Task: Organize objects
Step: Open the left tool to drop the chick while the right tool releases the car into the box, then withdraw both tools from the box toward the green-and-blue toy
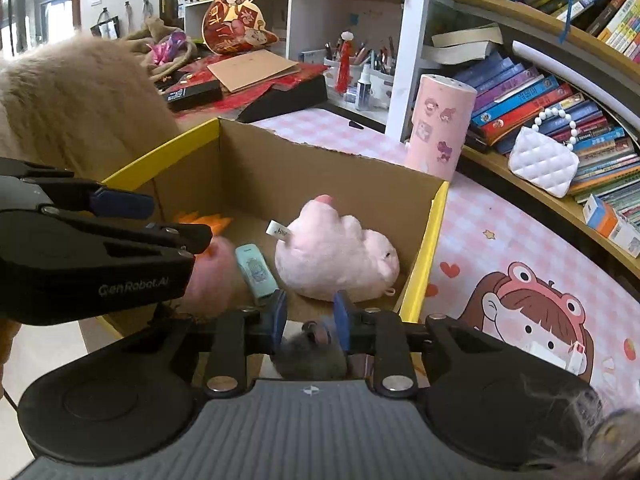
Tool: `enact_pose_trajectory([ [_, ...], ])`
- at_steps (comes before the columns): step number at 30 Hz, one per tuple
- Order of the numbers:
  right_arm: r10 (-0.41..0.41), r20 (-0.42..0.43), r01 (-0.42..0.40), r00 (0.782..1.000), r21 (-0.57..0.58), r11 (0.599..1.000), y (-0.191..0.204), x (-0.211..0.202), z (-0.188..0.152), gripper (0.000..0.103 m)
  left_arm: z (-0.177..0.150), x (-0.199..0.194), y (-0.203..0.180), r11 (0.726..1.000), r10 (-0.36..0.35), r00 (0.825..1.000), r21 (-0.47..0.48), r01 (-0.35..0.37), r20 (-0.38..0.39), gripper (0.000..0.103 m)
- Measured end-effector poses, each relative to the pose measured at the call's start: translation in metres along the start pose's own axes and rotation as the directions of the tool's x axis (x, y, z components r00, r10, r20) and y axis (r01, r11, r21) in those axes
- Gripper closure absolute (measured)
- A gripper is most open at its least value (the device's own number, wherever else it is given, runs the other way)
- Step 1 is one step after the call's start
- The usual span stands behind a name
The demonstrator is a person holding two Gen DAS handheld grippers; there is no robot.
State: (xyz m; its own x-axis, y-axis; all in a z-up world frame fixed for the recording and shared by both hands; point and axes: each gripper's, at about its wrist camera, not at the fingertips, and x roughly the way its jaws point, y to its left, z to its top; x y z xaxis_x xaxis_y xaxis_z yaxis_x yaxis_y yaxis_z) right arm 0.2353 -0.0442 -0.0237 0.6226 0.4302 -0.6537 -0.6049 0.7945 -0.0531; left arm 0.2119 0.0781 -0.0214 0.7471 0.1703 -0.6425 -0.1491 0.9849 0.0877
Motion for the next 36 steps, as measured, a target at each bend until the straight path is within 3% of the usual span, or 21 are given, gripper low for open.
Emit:
enact_pose_trajectory([
  [10, -0.032, 0.034, 0.031, 0.999, 0.012, 0.999, 0.004, -0.005, -0.001, 0.078, -0.003, -0.011, 0.001, 0.999, -0.018, 1.000, -0.028, 0.019, 0.022, 0.052],
  [13, -0.071, 0.085, 0.066, 0.994, 0.054, 0.996, 0.003, -0.022, -0.002, 0.078, 0.000, -0.030, 0.004, 0.999, -0.031, 0.996, -0.041, 0.035, 0.078, 0.040],
  [22, -0.172, 0.131, 0.150, 0.976, 0.162, 0.975, 0.009, -0.064, -0.014, 0.077, -0.007, -0.074, 0.011, 0.998, -0.033, 0.987, -0.051, 0.041, 0.157, 0.025],
  [30, -0.266, 0.114, 0.237, 0.957, 0.223, 0.946, 0.021, -0.093, -0.043, 0.076, -0.031, -0.105, 0.020, 0.997, -0.045, 0.983, -0.059, 0.056, 0.180, 0.014],
  [36, -0.276, 0.068, 0.253, 0.959, 0.240, 0.937, 0.041, -0.105, -0.066, 0.075, -0.055, -0.119, 0.027, 0.996, -0.052, 0.987, -0.067, 0.063, 0.150, 0.012],
])
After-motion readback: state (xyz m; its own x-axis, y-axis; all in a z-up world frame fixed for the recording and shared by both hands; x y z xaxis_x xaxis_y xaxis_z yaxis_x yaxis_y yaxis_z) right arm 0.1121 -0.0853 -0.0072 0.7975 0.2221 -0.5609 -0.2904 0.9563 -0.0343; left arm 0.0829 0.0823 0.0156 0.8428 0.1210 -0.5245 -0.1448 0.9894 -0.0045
